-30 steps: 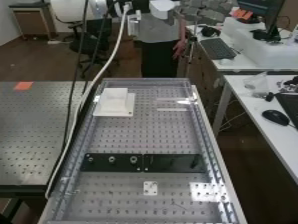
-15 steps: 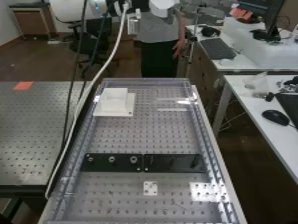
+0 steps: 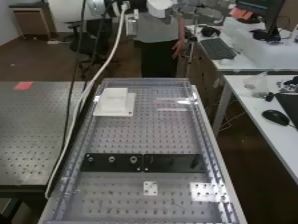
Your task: Grab the chopstick and place it in the clear container
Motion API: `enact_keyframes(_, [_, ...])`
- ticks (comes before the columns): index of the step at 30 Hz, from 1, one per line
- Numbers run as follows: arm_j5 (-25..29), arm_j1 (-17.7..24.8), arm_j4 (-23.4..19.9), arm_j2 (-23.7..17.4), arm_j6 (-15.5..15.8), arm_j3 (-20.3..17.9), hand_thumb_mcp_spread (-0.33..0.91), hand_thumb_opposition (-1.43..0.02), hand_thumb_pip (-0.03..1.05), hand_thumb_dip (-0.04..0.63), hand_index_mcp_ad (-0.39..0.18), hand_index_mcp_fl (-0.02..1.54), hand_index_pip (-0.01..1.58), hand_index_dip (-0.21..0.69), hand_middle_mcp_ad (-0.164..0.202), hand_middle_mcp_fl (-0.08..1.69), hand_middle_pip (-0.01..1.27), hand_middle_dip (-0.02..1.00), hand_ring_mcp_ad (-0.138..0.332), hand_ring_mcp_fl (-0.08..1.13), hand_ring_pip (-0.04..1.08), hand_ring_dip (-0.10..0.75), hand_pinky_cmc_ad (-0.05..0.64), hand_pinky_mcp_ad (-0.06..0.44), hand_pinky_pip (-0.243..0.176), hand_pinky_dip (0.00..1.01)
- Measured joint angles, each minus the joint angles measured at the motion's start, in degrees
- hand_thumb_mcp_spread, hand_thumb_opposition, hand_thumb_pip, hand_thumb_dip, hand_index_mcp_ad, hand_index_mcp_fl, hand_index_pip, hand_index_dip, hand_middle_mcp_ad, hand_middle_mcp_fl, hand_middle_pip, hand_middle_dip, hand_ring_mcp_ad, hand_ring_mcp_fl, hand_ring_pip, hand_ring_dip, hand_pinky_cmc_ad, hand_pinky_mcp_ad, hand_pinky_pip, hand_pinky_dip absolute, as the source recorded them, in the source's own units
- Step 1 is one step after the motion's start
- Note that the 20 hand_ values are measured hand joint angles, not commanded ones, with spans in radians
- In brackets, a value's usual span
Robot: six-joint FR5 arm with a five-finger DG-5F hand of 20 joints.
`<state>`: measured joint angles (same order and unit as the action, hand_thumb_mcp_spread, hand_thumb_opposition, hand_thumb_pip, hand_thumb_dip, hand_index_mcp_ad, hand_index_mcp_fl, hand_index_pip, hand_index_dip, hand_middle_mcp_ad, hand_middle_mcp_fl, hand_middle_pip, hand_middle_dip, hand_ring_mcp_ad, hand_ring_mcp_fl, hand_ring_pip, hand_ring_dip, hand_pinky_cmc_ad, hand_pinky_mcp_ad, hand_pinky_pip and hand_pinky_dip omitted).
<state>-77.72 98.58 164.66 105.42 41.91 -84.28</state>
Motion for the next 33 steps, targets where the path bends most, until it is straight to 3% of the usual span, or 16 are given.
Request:
enact_keyframes(10, [3.72,0.49,-0.25,-0.19,0.03,-0.35,0.19,-0.68,0.40,0.003,-0.126,0.04,0.06,0.169,0.038,0.01,0.12,0.15,0.134,0.01,0.08,0.082,0.476,0.326,-0.126,0.15])
enact_keyframes(33, [2.68,0.33,-0.81,-0.25,-0.26,-0.63,0.19,-0.68,0.40,0.002,-0.126,0.04,0.06,0.169,0.038,0.01,0.12,0.15,0.134,0.01,0.08,0.079,0.478,0.328,-0.126,0.15])
